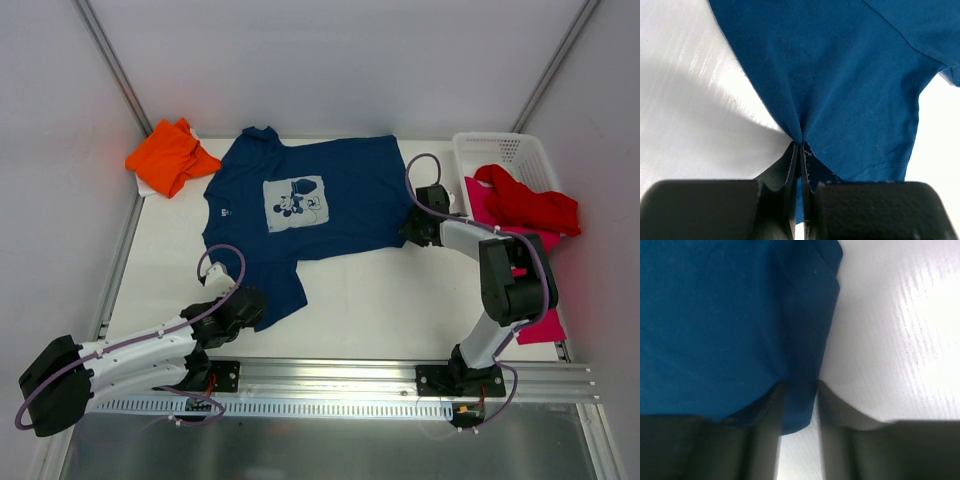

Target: Fold and stack the t-shirts

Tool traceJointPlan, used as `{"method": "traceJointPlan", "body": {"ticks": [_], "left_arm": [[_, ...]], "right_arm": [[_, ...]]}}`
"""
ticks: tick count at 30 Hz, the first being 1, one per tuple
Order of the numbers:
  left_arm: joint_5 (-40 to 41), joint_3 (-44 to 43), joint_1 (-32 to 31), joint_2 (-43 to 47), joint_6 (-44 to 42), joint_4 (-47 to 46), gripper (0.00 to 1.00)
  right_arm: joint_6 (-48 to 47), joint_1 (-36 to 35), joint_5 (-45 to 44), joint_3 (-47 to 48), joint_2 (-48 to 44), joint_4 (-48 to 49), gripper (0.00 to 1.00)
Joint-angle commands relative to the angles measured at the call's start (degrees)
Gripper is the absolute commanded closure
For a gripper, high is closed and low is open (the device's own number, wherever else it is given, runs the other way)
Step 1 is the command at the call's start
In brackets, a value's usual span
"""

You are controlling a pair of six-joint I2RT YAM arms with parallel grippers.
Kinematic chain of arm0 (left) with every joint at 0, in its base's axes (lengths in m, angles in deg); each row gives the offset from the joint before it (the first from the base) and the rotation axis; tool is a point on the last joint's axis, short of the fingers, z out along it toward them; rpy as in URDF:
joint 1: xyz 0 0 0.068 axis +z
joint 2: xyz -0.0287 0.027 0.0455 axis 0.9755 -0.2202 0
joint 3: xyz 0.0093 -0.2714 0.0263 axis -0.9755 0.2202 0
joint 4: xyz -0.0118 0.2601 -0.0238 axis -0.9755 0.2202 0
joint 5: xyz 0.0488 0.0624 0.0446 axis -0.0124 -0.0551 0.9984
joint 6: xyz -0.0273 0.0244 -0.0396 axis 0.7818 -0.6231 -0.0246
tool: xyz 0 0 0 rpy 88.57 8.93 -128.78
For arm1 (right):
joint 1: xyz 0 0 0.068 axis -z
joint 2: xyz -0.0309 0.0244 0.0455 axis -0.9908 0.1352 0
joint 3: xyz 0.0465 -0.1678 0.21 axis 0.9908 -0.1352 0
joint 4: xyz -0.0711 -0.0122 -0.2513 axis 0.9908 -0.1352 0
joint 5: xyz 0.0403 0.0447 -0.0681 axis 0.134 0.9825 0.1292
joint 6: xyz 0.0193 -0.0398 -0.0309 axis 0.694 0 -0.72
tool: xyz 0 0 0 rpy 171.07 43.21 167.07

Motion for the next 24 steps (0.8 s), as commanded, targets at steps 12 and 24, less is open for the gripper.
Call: {"method": "traceJointPlan", "body": {"ticks": [12, 24], "left_arm": [[0.3, -0.7, -0.7, -0.2, -2.5, 3.0, 1.00], [-5.4, -3.4, -0.7, 10.2, -12.6, 6.9, 1.00]], "right_arm": [[-0.3, -0.8, -0.4, 0.9, 0.5, -1.9, 1.00], [0.4, -0.9, -6.7, -13.9, -22.9, -10.9, 1.00]]}}
